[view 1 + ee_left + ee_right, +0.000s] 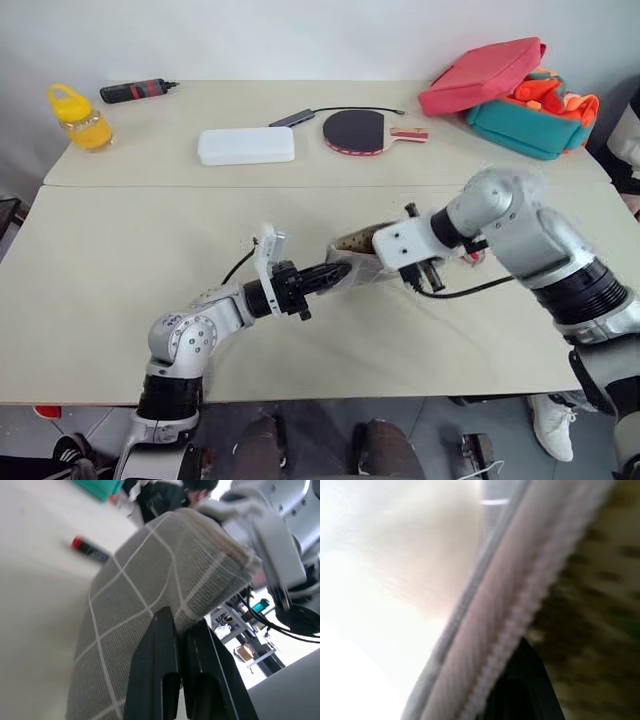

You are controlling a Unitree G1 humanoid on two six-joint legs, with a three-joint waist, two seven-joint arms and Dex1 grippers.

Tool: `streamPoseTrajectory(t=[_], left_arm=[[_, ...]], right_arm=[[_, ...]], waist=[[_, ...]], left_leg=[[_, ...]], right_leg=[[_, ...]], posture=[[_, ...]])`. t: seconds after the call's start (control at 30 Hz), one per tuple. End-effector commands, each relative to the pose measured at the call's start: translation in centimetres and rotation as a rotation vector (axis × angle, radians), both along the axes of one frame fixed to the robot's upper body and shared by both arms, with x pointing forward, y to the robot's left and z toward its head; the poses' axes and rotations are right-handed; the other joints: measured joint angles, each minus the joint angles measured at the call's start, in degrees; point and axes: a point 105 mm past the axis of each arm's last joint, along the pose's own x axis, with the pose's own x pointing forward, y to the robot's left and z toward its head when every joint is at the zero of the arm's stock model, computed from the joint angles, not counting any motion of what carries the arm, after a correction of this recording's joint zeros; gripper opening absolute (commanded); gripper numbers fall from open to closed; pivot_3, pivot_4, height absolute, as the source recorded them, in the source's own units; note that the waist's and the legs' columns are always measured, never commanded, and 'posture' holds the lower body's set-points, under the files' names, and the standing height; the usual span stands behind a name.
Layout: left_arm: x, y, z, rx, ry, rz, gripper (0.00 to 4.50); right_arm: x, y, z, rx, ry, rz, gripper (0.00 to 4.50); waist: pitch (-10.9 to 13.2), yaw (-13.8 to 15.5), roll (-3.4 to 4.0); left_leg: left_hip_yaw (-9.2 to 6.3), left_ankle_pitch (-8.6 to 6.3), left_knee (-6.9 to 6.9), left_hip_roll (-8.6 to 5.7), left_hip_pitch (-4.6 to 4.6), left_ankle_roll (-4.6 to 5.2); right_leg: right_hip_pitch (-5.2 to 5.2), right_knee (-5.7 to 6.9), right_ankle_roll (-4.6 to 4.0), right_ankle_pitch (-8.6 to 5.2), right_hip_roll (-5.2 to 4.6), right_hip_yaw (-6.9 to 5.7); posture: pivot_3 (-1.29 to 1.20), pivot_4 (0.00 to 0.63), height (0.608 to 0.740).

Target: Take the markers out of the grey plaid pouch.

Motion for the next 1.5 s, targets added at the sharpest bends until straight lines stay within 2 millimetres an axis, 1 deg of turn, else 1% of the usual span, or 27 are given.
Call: streamPoseTrajectory(t=[0.03,0.1,0.2,0.23,0.27,0.3,0.33,0.37,0.47,0.63,0.73,0.9,0.97,1.03,1.1,1.17,1.23,1.3,1.37,1.43,1.5], left_arm=[[0.2,0.4,0.2,-0.038,-0.011,0.023,0.00],[0.4,0.6,-0.4,-0.036,-0.003,0.039,0.00],[0.7,0.7,-0.7,-0.054,0.006,0.056,0.00],[0.7,0.7,-0.8,-0.052,0.002,0.056,0.00],[0.7,0.7,-0.9,-0.051,0.006,0.057,0.00],[0.7,0.7,-0.9,-0.055,0.009,0.057,0.00],[0.7,0.7,-1.0,-0.056,0.011,0.057,0.00],[0.7,0.7,-1.0,-0.055,0.011,0.058,0.00],[0.7,0.9,-1.3,-0.040,0.006,0.062,0.00],[0.7,0.8,-1.1,-0.053,0.006,0.056,0.00],[0.3,0.6,-0.7,-0.093,0.031,0.023,0.00],[-0.8,0.1,0.7,-0.190,0.097,-0.067,0.00],[-1.1,0.0,1.3,-0.231,0.125,-0.091,0.00],[-1.0,0.1,1.4,-0.250,0.151,-0.100,0.00],[-0.9,0.3,1.0,-0.261,0.193,-0.099,0.00],[-0.9,0.2,-0.1,-0.186,0.182,-0.087,0.00],[-0.7,0.4,-1.0,-0.135,0.148,-0.052,0.00],[0.2,1.1,-1.5,-0.164,0.154,0.012,0.00],[1.2,2.0,-2.3,-0.179,0.155,0.082,0.00],[1.6,2.7,-2.7,-0.205,0.164,0.117,0.00],[2.6,3.7,-2.9,-0.222,0.161,0.192,0.00]], right_arm=[[2.1,0.2,0.4,0.013,-0.103,-0.048,0.06],[2.7,0.4,0.3,0.017,-0.121,-0.060,0.06],[2.8,1.1,0.4,0.044,-0.118,-0.055,0.06],[2.7,1.3,0.3,0.051,-0.109,-0.057,0.32],[2.6,1.4,0.2,0.053,-0.097,-0.059,0.40],[2.5,1.3,0.0,0.050,-0.088,-0.059,0.59],[2.4,1.3,-0.1,0.050,-0.086,-0.060,0.89],[2.4,1.3,0.1,0.056,-0.089,-0.060,1.07],[2.8,1.7,1.2,0.080,-0.140,-0.044,1.96],[2.7,2.1,2.8,0.132,-0.140,-0.045,1.96],[2.4,2.3,4.4,0.158,-0.144,-0.045,1.96],[1.1,1.9,7.0,0.191,-0.116,-0.033,1.96],[0.5,1.7,7.4,0.187,-0.092,-0.027,1.96],[0.1,1.4,7.1,0.146,-0.078,-0.024,1.96],[-0.5,1.4,6.7,0.126,-0.038,-0.018,1.96],[-0.4,1.5,6.4,0.112,-0.031,-0.027,1.96],[0.5,1.0,4.8,0.040,-0.052,-0.055,1.96],[0.8,1.1,3.2,0.008,-0.031,-0.070,1.96],[1.3,1.1,1.8,-0.025,-0.046,-0.070,1.96],[2.0,0.9,0.9,-0.039,-0.056,-0.094,1.96],[2.9,1.8,1.1,0.027,-0.069,-0.119,1.96]], waist=[[0.00,-0.22,0.00],[0.00,-0.50,0.00],[0.00,-1.05,0.00],[0.00,-1.08,0.00],[0.00,-1.10,0.00],[0.00,-1.11,0.00],[0.00,-1.11,0.00],[0.00,-1.11,0.00],[0.00,-1.23,0.00],[0.00,-1.19,0.00],[0.00,-1.18,0.00],[0.00,-1.11,0.00],[0.00,-1.03,0.00],[0.00,-1.04,0.00],[0.00,-1.07,0.00],[0.00,-1.10,0.00],[0.00,-1.27,0.00],[0.00,-1.20,0.00],[0.00,-1.14,0.00],[0.00,-1.31,0.00],[0.00,-1.40,0.00]], left_leg=[[0.00,0.00,0.02,0.00,0.00,0.00],[0.00,0.01,0.06,0.01,0.02,-0.01],[-0.03,0.00,0.07,0.01,0.01,0.00],[-0.04,0.00,0.06,0.01,0.02,0.00],[-0.04,0.00,0.06,0.01,0.01,0.00],[-0.05,0.00,0.06,0.01,0.01,0.00],[-0.05,0.00,0.06,0.01,0.02,0.00],[-0.06,0.00,0.06,0.01,0.01,0.00],[-0.05,0.00,0.05,0.01,0.02,0.00],[-0.05,0.00,0.04,0.01,0.01,0.00],[-0.05,0.00,0.03,0.01,0.01,0.00],[-0.07,0.00,-0.07,0.01,0.01,0.00],[-0.09,0.00,-0.10,-0.01,0.00,0.00],[-0.10,0.00,-0.11,-0.02,-0.01,0.00],[-0.10,0.00,-0.11,-0.02,0.00,0.00],[-0.10,0.00,-0.10,-0.02,0.00,0.00],[-0.09,0.00,-0.10,-0.02,0.02,0.00],[-0.04,0.01,-0.11,-0.02,0.04,-0.01],[-0.04,0.01,-0.10,-0.02,0.04,-0.01],[-0.03,0.01,-0.09,-0.02,0.03,-0.01],[0.00,0.01,-0.09,-0.01,0.05,-0.01]], right_leg=[[0.01,0.02,0.00,0.00,0.00,0.00],[0.02,0.05,0.00,0.00,0.00,0.00],[0.05,0.04,0.00,0.00,0.00,-0.01],[0.05,0.05,0.00,0.00,0.00,-0.01],[0.05,0.05,0.00,0.00,0.00,-0.02],[0.05,0.05,0.00,0.00,0.00,-0.02],[0.06,0.05,0.00,0.00,0.00,-0.02],[0.05,0.05,0.00,0.00,0.00,-0.02],[0.05,0.05,0.00,0.00,0.00,-0.01],[0.04,0.04,0.00,0.00,0.00,-0.01],[0.03,0.05,0.00,0.00,0.00,-0.01],[0.02,0.01,0.00,0.00,0.00,-0.02],[0.02,0.00,0.00,0.00,-0.01,-0.03],[0.02,-0.03,0.00,0.00,-0.01,-0.03],[0.03,-0.03,0.00,0.00,-0.01,-0.04],[0.03,-0.02,0.00,0.00,-0.01,-0.04],[0.03,-0.02,0.00,0.00,-0.01,-0.03],[0.02,-0.02,0.00,0.00,0.00,-0.02],[0.01,-0.02,0.00,0.00,0.00,-0.02],[0.02,-0.03,0.00,0.00,0.00,-0.02],[0.02,-0.01,0.00,0.00,0.00,-0.01]], posture=[[0.00,0.150,0.740],[0.00,0.150,0.740],[0.00,0.150,0.740],[0.00,0.150,0.740],[0.00,0.150,0.740],[0.00,0.150,0.740],[0.00,0.150,0.740],[0.00,0.150,0.740],[0.00,0.150,0.740],[0.00,0.150,0.740],[0.00,0.150,0.740],[0.00,0.150,0.740],[0.00,0.150,0.740],[0.00,0.150,0.740],[0.00,0.150,0.740],[0.00,0.150,0.740],[0.00,0.150,0.740],[0.00,0.150,0.740],[0.00,0.150,0.740],[0.00,0.150,0.740],[0.00,0.150,0.740]])
